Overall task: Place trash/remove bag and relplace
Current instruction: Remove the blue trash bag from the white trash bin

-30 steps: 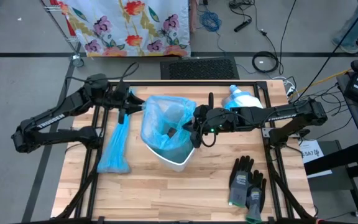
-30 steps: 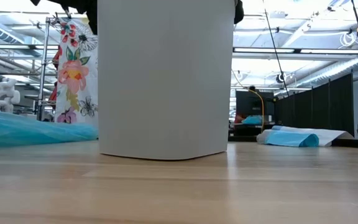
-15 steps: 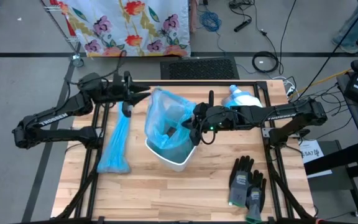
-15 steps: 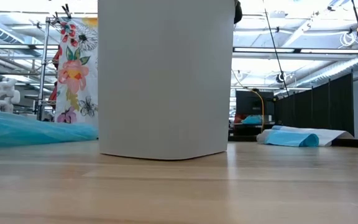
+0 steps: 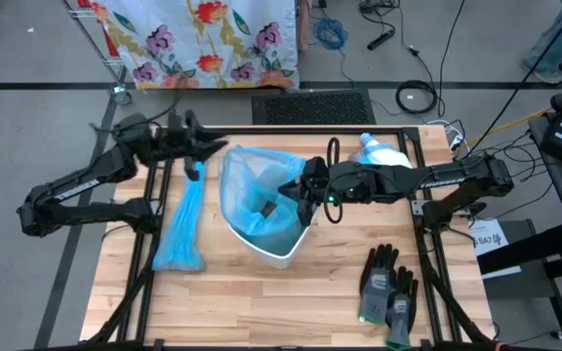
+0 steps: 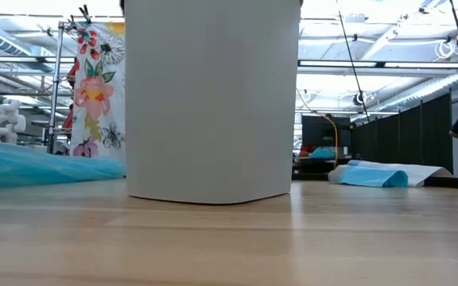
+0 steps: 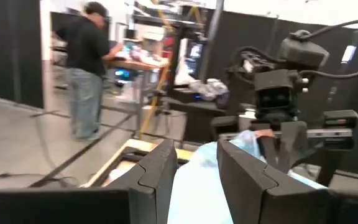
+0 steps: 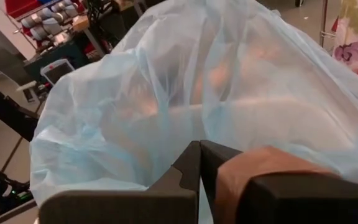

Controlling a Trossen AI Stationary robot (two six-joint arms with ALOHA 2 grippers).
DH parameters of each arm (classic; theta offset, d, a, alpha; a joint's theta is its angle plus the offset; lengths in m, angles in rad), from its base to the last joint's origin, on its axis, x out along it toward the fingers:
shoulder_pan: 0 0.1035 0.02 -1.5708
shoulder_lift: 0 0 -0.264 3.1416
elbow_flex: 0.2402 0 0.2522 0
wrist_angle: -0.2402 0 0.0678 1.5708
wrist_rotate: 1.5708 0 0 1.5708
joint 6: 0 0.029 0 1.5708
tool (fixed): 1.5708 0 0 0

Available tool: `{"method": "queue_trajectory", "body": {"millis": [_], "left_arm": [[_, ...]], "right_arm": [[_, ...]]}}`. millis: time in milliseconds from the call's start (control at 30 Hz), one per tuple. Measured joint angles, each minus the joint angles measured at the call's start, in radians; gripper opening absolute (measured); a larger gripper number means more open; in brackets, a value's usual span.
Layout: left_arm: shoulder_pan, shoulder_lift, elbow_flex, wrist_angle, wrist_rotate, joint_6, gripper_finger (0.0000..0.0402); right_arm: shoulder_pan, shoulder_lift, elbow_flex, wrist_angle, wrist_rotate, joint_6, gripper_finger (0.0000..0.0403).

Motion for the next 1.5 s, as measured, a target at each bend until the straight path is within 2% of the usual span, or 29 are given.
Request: {"method": "queue_trajectory", "body": {"millis": [200, 367, 500, 867, 1033, 1200, 1400, 1500], "left_arm": [[0.020, -0.153, 0.001, -0.280, -0.175, 0.057, 0.0122], [0.020, -0.199, 0.000, -0.523, -0.194, 0.048, 0.0122], [0.014, -0.192, 0.000, -0.602, -0.194, 0.048, 0.0122], [-0.071, -0.001, -0.001, -0.502, -0.150, 0.049, 0.0122], [-0.089, 0.073, -0.001, -0.356, -0.146, 0.056, 0.0122], [-0.095, 0.076, -0.001, -0.143, -0.140, 0.056, 0.0122], [-0.094, 0.045, -0.001, -0.028, -0.130, 0.053, 0.0122], [-0.094, 0.044, -0.001, 0.038, -0.081, 0.042, 0.0122]], "right_arm": [[-0.006, 0.000, 0.000, -0.009, -0.002, -0.007, 0.0000], [-0.007, 0.000, 0.000, -0.007, -0.002, -0.008, 0.0000], [-0.007, 0.000, 0.000, -0.008, -0.002, -0.008, 0.0000], [-0.006, 0.000, 0.000, -0.008, -0.002, 0.000, 0.0000], [-0.006, 0.000, 0.000, -0.008, -0.002, 0.017, 0.0000], [-0.006, 0.000, 0.000, -0.008, -0.002, 0.019, 0.0000], [-0.006, 0.000, 0.000, -0.008, -0.002, 0.019, 0.0000], [-0.006, 0.000, 0.000, -0.008, -0.001, 0.019, 0.0000]]}}
